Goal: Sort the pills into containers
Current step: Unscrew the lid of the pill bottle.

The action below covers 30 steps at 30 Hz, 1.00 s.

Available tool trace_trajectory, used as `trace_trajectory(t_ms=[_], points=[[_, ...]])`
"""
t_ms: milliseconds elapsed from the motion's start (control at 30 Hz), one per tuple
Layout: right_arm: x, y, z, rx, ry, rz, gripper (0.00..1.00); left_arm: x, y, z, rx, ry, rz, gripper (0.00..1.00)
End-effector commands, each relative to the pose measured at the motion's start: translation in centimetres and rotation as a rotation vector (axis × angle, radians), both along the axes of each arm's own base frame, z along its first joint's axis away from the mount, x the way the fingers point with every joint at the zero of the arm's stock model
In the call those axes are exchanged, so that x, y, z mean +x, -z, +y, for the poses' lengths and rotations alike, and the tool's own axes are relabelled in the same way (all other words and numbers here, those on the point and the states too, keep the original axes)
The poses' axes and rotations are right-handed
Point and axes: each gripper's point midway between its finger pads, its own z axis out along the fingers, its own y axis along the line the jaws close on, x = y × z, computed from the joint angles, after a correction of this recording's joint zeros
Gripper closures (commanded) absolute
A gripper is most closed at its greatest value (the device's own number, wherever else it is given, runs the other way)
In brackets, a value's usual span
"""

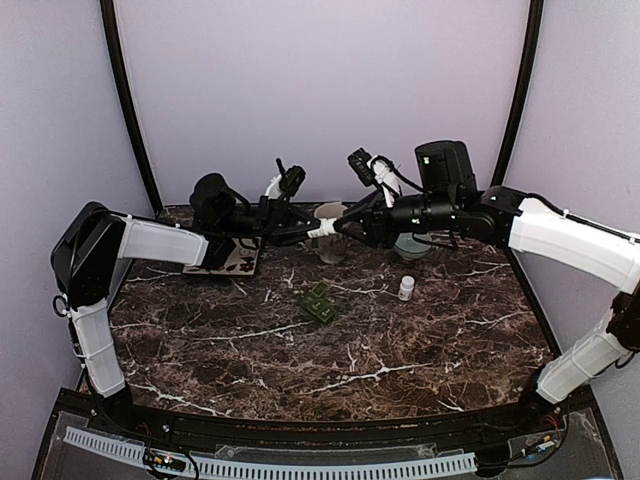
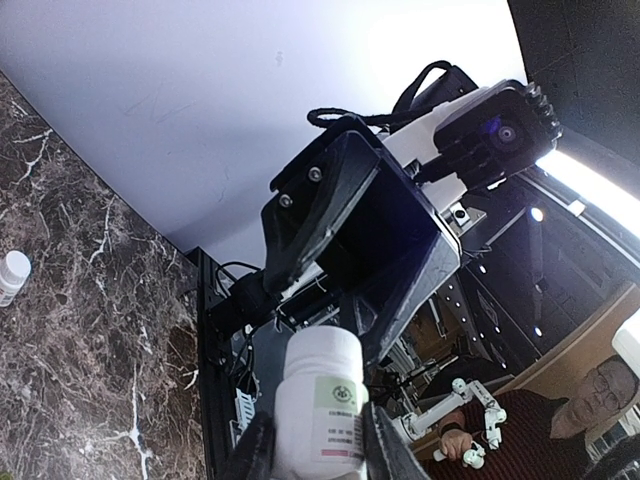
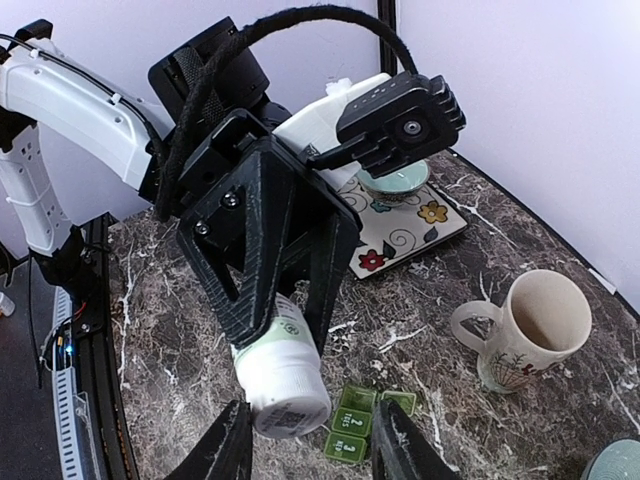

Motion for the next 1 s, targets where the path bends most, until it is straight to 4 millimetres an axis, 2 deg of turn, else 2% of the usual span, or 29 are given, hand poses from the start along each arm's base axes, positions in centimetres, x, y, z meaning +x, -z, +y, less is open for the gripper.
trace_trajectory(t_ms=[0,267,467,567,733,967], points=[[0.7,-2.0,-0.1,0.037,0.024,-0.029,0.59,-0.6,-1.2,0.3,-0.028,0.028,-0.065,0.95],[-0.3,-2.9,-0.2,0.077,-0.005,0.006,0.55,-0.4,-1.1,0.2,-0.022,0.016,-0.08,0.96],[-1.1,-3.6,-0.6,0.177,-0.038,0.125,0.54,0.1,-1.0,0.0,-0.02,0.0,-0.101,0.95],[-0.5,-4.4,-1.2,0.261,-0.029,0.215,0.53,0.4,-0.9,-0.1,-0.019,-0.017,-0.119,0.96],[1.1,-4.4,-1.5,0.331,0.024,0.417,0.53,1.0,-1.1,-0.3,0.005,-0.067,-0.177,0.96],[3.1,-2.4,-0.9,0.351,0.103,0.75,0.54,1.8,-1.5,-0.6,0.037,-0.11,-0.26,0.97]])
